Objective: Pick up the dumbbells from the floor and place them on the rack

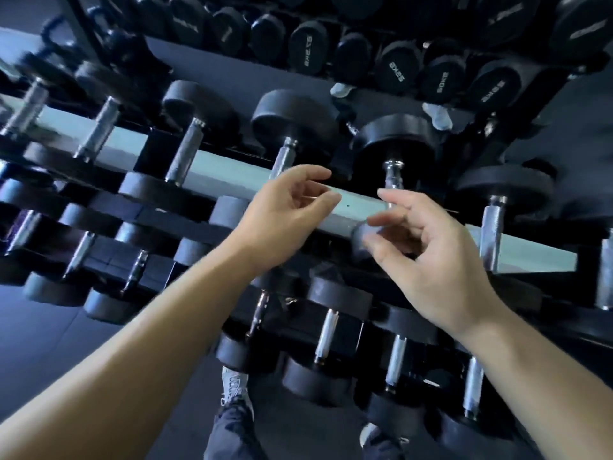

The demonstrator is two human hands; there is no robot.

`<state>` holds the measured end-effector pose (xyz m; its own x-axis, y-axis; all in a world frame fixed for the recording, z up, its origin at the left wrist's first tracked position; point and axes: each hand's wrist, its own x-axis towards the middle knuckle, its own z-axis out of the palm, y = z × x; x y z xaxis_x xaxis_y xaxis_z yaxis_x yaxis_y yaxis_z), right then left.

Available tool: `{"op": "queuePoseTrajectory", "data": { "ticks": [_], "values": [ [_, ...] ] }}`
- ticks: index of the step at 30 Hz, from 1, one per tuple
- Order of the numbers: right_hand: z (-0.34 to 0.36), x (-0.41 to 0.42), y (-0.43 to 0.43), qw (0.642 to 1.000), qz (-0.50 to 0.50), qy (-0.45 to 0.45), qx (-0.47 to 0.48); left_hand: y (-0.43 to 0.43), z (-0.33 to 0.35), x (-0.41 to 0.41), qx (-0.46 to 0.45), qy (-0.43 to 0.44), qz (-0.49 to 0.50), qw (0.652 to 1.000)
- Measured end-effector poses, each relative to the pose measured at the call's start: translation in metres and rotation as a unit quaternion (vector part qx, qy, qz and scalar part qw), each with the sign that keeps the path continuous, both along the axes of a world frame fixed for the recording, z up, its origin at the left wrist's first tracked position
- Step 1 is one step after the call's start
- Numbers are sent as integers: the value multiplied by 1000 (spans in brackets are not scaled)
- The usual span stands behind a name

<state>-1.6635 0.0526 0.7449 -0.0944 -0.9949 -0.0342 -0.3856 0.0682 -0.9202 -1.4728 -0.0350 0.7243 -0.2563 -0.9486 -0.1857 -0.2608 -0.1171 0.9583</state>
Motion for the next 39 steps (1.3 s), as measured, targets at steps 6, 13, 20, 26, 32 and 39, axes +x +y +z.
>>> {"op": "queuePoseTrajectory", "data": {
  "ticks": [6,13,20,26,32,39],
  "values": [
    [-8,44,-42,989,-127,68,37,-58,-16,26,23,-44,-109,993],
    [-21,-13,-53,964,-195,141,115,-80,-48,-34,52,-74,-222,971],
    [-51,-71,-92,970,-128,129,163,-96,-73,-85,83,-101,-218,967],
    [-82,-109,-125,970,-2,89,226,-116,-94,-118,104,-106,-170,974],
    [-105,-121,-134,962,91,75,245,-127,-107,-127,135,-45,-161,977],
    [-115,-129,-134,954,115,-15,276,-128,-124,-131,185,29,-164,968]
  ]
}}
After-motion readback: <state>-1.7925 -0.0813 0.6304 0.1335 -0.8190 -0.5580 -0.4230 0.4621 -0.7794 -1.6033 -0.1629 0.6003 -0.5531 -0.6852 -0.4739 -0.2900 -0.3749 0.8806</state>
